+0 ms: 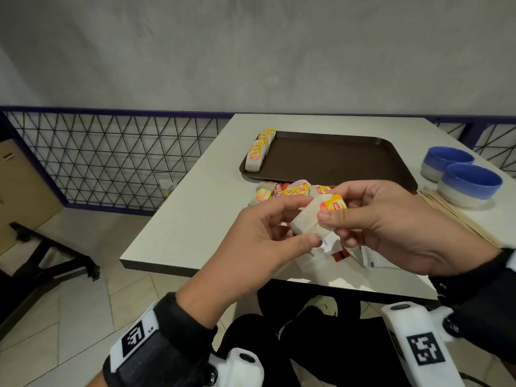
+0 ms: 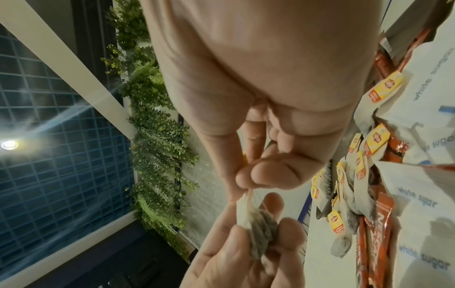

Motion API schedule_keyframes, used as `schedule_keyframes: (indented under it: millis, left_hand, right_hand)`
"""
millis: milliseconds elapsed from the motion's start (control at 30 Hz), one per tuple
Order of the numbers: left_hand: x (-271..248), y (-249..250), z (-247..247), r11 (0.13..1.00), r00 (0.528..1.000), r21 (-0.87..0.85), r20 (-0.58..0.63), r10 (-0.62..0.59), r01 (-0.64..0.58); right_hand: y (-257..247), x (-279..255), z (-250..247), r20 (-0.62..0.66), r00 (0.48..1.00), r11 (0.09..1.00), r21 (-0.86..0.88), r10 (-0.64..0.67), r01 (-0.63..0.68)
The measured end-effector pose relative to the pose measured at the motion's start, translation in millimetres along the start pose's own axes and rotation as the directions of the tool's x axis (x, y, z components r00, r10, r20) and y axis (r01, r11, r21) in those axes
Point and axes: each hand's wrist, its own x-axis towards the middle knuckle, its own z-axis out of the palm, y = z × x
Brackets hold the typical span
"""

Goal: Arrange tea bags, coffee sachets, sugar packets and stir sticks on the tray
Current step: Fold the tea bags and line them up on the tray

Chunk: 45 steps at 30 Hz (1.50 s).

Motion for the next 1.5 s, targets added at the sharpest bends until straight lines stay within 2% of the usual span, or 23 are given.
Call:
schedule_keyframes:
  millis: [200,367,567,800,1033,1200,1300,1367,1433,1500]
  left_hand:
    - [-4,0,-3,1.0,0.999,0.01,0.044,0.016,-0.017]
    - [-3,0,-3,0.999,1.0,0.024,0.001,0.025,-0.025]
    - [-5,0,-1,0.993,0.998,0.102,0.015,0.059,-0.06]
    - [-10,1,-1,0.976,0.994,0.191,-0.03,0.108,-0.1]
    - [-14,-1,-5,0.965,0.982,0.222,-0.096,0.164,-0.139]
    - [-11,-9,-13,0.972,0.977,0.196,-0.144,0.16,-0.131]
    - [-7,-8,-32,0.964,0.976,0.241,-0.154,0.153,-0.113]
    - [-3,-17,-61,0.896,0.961,0.439,-0.217,0.171,-0.061]
    - [-1,-33,-95,0.727,0.941,0.686,-0.237,0.241,-0.013]
    - [-1,-48,-122,0.563,0.936,0.827,-0.205,0.287,0.009]
  right_hand:
    - [-4,-2,3,0.073,0.997,0.999,-0.023,0.034,-0.032]
    - [-8,-5,3,0.138,0.989,0.996,-0.087,0.045,-0.033]
    - [-9,-5,3,0.179,0.983,0.989,-0.143,0.047,-0.021]
    - [-9,-6,8,0.165,0.986,0.966,-0.258,0.028,0.016]
    - [-12,-13,12,0.147,0.989,0.967,-0.247,-0.027,0.063]
    - [-21,-7,17,0.143,0.987,0.904,-0.409,-0.074,0.127]
    - [-45,22,14,0.187,0.982,0.821,-0.556,-0.027,0.128]
    - [-65,60,5,0.169,0.985,0.78,-0.615,-0.014,0.117]
    - [-82,110,-6,0.129,0.991,0.754,-0.649,-0.023,0.102]
    - [-92,165,-17,0.081,0.997,0.716,-0.695,-0.013,0.066]
